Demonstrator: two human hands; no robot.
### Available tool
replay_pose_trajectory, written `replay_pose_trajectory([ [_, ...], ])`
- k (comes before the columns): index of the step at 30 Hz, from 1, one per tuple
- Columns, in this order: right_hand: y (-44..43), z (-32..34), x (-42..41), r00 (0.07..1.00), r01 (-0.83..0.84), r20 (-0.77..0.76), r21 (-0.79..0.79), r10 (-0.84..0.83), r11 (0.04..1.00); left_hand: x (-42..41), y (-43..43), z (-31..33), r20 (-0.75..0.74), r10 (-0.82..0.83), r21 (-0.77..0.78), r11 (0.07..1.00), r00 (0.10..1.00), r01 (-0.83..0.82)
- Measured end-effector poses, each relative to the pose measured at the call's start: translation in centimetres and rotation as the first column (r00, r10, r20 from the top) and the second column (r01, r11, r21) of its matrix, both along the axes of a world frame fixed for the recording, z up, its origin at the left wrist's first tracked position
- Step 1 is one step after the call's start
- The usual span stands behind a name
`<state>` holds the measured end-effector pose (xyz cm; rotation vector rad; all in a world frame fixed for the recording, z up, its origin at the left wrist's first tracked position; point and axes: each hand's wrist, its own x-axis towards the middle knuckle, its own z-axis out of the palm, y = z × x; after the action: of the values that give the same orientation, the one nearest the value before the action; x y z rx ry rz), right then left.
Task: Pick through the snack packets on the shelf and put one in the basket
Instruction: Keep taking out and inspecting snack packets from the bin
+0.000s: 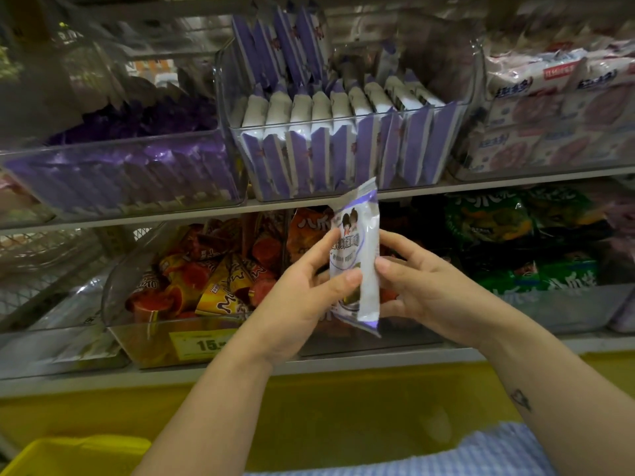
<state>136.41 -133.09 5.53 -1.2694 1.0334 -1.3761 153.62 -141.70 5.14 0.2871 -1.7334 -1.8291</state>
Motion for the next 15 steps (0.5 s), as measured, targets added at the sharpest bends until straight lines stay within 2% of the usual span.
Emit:
replay_pose_trajectory([
  [4, 0.00, -0.07, 0.24, 0.992, 0.033, -0.122, 0.007, -0.031, 0.999, 0.19, 0.16, -0.23, -0.007, -0.107, 0.098, 0.989, 0.994, 0.107],
  [8, 0.32, -0.02, 0.20, 0.962, 0.084, -0.259, -0.041, -0.091, 0.996, 0.42, -0.01, -0.34, 0.012, -0.154, 0.081, 0.985, 0.988, 0.152],
  [15, 0.16, -0.15, -0.47, 0.894, 0.189, -0.398, -0.079, -0.205, 0.979, 0.45, -0.14, -0.23, 0.028, -0.108, 0.084, 0.991, 0.994, 0.106],
])
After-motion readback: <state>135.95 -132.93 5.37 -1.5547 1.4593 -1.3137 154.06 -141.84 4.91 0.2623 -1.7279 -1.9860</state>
